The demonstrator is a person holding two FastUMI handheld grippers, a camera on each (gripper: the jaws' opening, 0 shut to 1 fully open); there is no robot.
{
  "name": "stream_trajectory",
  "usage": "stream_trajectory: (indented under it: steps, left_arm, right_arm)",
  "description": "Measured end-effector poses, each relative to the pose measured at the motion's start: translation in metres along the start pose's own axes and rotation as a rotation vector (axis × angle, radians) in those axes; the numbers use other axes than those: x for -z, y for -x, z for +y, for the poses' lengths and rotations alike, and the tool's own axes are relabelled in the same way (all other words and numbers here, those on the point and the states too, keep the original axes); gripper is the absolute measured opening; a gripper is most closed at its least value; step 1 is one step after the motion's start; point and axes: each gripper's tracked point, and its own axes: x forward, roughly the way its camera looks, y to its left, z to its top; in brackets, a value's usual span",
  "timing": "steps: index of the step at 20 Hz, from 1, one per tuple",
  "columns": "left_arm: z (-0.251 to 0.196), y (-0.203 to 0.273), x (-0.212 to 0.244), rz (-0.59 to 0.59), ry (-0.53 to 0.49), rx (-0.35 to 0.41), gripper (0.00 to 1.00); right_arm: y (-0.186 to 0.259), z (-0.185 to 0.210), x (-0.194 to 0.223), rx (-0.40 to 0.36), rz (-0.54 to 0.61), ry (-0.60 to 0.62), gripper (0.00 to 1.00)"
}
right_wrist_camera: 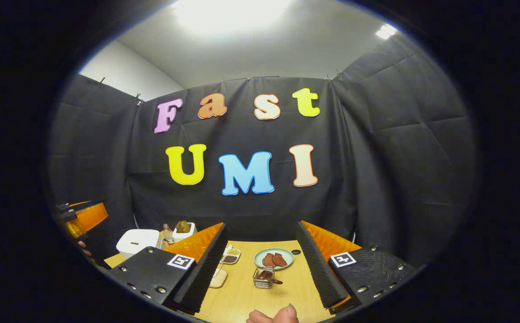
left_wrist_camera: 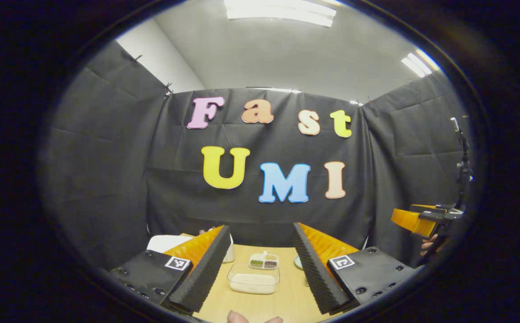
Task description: Close the left gripper, press the button to open the rice cooker; take a wooden spoon from the chopstick holder with the right hand, scoop a spoonful of rice and pour it into the rice cooker, then put the wooden spoon back into the chopstick holder.
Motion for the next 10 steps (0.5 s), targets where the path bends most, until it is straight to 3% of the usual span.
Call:
stream_trajectory:
  steps: [3, 10]
  left_arm:
    - [0.018, 0.002, 0.016, 0.025, 0.011, 0.0, 0.95]
    - [0.012, -0.007, -0.009, -0.029, -0.008, 0.048, 0.96]
  right_arm:
    - [0.008, 0.012, 0.002, 0.017, -0.006, 0.041, 0.94]
    - [0.011, 0.033, -0.015, 0.027, -0.037, 0.056, 0.94]
